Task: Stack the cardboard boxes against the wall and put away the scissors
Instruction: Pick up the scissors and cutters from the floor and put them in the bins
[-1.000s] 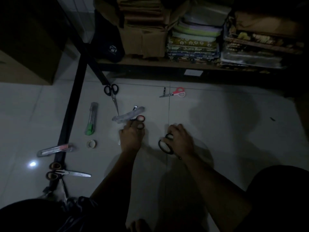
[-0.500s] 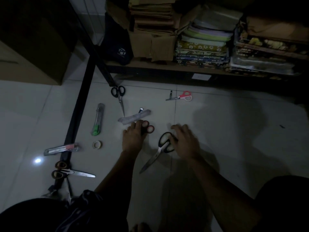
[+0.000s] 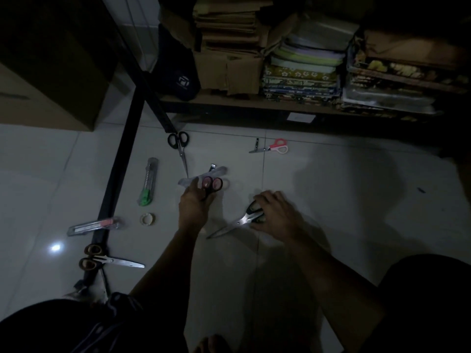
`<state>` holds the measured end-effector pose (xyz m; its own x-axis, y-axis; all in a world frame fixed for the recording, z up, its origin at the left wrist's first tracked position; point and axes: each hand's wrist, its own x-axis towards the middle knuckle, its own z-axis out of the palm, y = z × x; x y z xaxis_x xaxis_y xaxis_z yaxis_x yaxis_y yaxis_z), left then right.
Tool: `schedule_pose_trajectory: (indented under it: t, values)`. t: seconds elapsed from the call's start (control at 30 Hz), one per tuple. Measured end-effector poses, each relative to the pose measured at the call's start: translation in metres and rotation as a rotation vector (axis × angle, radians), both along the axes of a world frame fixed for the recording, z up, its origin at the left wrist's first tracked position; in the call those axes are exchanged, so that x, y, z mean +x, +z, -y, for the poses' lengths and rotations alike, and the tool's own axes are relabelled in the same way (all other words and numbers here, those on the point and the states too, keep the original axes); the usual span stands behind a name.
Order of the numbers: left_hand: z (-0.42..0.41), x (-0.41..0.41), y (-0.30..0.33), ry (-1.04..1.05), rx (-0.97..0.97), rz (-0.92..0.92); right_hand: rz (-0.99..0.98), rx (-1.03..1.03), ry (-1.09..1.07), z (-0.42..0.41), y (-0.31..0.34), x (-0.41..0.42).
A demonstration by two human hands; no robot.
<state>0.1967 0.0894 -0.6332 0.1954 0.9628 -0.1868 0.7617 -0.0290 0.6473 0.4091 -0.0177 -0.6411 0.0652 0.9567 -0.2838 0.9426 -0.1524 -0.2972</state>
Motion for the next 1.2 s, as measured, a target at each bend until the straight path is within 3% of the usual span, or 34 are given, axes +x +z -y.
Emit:
schedule_pose_trajectory:
  t: [0.1,0.27,0.43,0.63,0.8,1.2]
  values:
    - [-0.017,-0.001,0.003,0.133,-0.052,0.127,-0.038,0.025,-0.109,0.006,0.01,0.015]
    - [-0.028,0.025,0.078,0.169,-0.044,0.281,-0.063,0.041,-0.334,-0.004,0.061,0.038]
    - [-0.038,0.044,0.144,0.188,0.01,0.414,-0.029,0.191,-0.413,-0.019,0.133,0.056]
    - [-0.057,0.067,0.239,0.084,0.137,0.673,-0.075,0.494,-0.357,-0.044,0.234,0.074]
    - [-0.07,0.085,0.332,0.017,0.308,0.776,0.011,0.646,-0.266,-0.064,0.319,0.093]
    - [-0.084,0.097,0.479,0.072,0.525,0.953,0.135,0.809,-0.279,-0.085,0.477,0.097]
